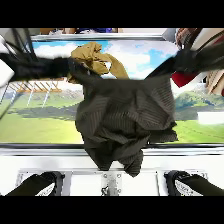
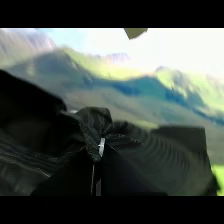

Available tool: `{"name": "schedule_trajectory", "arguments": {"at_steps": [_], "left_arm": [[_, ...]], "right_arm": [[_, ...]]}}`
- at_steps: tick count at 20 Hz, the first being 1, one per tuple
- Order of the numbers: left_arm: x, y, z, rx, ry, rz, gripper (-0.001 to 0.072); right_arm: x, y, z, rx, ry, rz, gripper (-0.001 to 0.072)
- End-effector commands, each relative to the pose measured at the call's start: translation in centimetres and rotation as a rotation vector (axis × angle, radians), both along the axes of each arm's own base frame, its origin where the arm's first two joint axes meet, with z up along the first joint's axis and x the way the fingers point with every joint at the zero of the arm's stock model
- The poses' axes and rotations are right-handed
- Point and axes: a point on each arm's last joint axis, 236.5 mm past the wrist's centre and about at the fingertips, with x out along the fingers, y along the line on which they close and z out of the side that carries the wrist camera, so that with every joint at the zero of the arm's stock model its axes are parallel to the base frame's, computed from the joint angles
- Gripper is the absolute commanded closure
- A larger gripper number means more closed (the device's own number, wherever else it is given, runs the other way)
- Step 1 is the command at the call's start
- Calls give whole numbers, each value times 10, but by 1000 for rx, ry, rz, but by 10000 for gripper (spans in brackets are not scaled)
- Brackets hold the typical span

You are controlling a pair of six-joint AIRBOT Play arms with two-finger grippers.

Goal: Fold the clothes and pants, and hang the long-sleeved shirts on hangers.

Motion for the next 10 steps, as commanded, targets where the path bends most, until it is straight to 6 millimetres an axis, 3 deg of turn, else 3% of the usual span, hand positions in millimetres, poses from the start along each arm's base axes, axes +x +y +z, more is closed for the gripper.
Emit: {"name": "schedule_trajectory", "arguments": {"at_steps": [1, 3, 5, 7, 10], "left_arm": [[-65, -2, -98, 17, 267, -61, 689], [-110, -4, -139, 58, 359, -115, 689], [-146, -5, -167, 83, 412, -156, 689], [-163, -4, -178, 86, 421, -170, 689], [-166, -1, -175, 59, 383, -154, 689]], "right_arm": [[-40, 12, -70, -141, 202, 29, 690], [-68, 25, -103, -168, 290, 55, 690], [-92, 34, -129, -188, 351, 70, 690], [-106, 38, -142, -207, 387, 90, 689], [-109, 41, -144, -207, 394, 92, 689]]}}
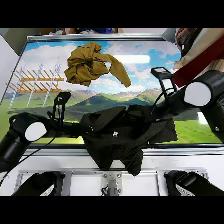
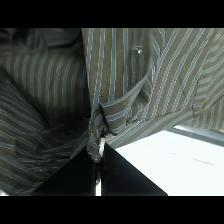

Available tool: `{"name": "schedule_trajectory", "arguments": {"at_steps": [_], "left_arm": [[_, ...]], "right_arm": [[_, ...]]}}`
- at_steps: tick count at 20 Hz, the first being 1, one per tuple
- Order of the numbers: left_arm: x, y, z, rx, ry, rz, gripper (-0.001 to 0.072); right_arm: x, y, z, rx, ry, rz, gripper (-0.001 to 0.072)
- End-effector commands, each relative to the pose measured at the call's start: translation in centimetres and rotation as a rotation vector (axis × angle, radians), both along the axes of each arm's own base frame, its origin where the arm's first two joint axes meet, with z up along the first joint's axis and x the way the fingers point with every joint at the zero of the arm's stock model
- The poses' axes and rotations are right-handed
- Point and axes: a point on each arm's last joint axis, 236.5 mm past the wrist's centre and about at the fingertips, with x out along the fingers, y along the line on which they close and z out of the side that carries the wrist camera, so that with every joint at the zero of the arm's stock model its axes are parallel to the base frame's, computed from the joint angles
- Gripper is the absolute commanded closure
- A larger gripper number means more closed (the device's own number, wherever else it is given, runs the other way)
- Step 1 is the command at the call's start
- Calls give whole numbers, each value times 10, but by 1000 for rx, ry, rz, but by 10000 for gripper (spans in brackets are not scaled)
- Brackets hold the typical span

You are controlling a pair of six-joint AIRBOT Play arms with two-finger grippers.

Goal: Fold the clothes and pants, and hang the long-sleeved shirts on hangers.

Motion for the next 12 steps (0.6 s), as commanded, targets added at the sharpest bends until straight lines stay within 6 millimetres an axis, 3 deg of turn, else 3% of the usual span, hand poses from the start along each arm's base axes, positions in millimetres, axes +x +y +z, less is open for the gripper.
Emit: {"name": "schedule_trajectory", "arguments": {"at_steps": [1, 2, 3, 8, 12], "left_arm": [[-11, 5, -4, -24, -21, 14, 609], [-8, 7, 1, -33, -40, 30, 254], [-2, 12, 11, -42, -64, 55, -5], [47, 62, 66, 7, -211, 112, -4], [95, 145, 64, 210, -195, 239, -4]], "right_arm": [[-12, 2, -11, -19, 30, -2, 689], [-12, 2, -11, -19, 30, -1, 688], [-12, 3, -11, -16, 32, 0, 688], [-13, 2, -11, -19, 35, 0, 688], [-13, 2, -11, -19, 35, 0, 688]]}}
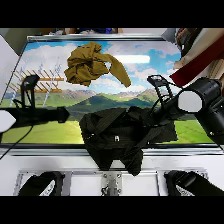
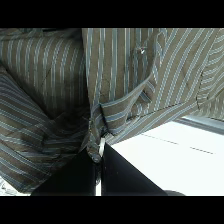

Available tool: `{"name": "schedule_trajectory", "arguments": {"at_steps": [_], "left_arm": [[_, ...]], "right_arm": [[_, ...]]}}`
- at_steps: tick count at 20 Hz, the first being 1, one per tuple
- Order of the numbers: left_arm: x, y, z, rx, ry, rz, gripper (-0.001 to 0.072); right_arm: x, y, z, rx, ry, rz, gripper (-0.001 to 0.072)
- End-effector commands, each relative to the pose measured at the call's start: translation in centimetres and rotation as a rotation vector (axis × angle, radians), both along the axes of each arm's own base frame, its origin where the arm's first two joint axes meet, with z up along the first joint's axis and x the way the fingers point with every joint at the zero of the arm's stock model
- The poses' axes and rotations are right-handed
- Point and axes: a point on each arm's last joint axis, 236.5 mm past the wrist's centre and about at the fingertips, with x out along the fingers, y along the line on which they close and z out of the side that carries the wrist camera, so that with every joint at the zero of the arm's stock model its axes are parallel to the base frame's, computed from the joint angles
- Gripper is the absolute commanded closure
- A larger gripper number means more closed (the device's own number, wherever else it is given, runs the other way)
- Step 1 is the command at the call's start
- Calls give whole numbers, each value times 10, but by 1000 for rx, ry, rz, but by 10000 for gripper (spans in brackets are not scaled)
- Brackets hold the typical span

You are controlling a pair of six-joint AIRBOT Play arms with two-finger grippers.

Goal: Fold the clothes and pants, and hang the long-sleeved shirts on hangers.

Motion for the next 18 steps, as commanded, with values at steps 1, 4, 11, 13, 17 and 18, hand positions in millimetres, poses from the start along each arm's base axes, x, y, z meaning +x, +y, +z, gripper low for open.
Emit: {"name": "schedule_trajectory", "arguments": {"at_steps": [1, 4, 11, 13, 17, 18], "left_arm": [[42, 79, -1, 194, 3, 107, -4], [85, 131, -15, 362, -8, 162, -4], [173, 175, -88, 575, 16, 73, -4], [196, 174, -112, 591, 17, 20, -4], [224, 176, -157, 593, 78, -13, -4], [231, 176, -165, 593, 85, -16, -4]], "right_arm": [[0, 0, 0, 1, 1, -1, 688], [0, 0, 0, 1, 1, -1, 688], [0, 0, 0, 1, 1, -1, 688], [0, 0, -1, 0, 3, -1, 688], [0, 1, -1, -2, 5, -1, 688], [0, 1, -1, -2, 5, -1, 688]]}}
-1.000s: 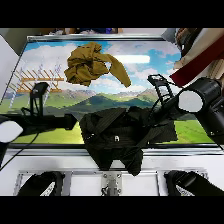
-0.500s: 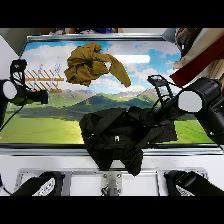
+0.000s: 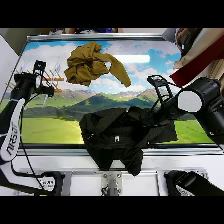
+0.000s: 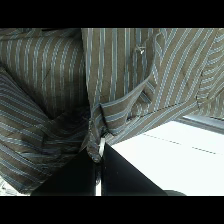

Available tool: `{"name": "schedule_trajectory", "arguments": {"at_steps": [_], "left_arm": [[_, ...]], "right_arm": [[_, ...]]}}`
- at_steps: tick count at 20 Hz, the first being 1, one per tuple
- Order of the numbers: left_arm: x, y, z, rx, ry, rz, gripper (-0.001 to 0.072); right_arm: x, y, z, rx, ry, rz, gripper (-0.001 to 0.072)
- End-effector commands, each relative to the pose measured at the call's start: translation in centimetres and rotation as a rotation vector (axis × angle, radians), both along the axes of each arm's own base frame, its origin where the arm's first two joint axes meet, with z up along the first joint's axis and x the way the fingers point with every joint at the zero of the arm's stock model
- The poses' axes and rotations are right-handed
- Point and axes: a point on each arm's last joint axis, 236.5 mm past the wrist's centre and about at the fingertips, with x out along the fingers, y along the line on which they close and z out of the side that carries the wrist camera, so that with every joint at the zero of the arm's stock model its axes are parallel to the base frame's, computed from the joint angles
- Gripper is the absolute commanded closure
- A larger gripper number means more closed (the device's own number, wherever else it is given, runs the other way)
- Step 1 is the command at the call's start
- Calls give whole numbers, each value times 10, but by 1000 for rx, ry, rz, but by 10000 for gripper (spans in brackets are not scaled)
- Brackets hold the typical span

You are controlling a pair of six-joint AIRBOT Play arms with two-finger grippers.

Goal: Fold the clothes and pants, and hang the long-sleeved shirts on hangers.

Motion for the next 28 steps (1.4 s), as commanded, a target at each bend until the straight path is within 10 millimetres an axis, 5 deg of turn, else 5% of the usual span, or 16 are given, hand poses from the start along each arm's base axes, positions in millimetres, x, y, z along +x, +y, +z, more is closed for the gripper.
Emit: {"name": "schedule_trajectory", "arguments": {"at_steps": [1, 10, 17, 19, 22, 28], "left_arm": [[27, 4, -33, 18, 29, -27, -4], [21, 23, -76, 34, 117, -2, -3], [18, 19, -94, 25, 111, -30, 8], [17, 19, -94, 26, 113, -28, 331], [16, 19, -94, 25, 120, -25, 689], [23, 23, -76, 34, 107, -5, 689]], "right_arm": [[0, 0, 0, 0, 1, 1, 688], [0, 0, -1, -1, 2, 1, 688], [0, 0, -1, -1, 2, 1, 688], [0, 0, -1, -1, 2, 1, 688], [0, 0, -1, -1, 2, 1, 688], [0, 0, -1, -1, 2, 1, 688]]}}
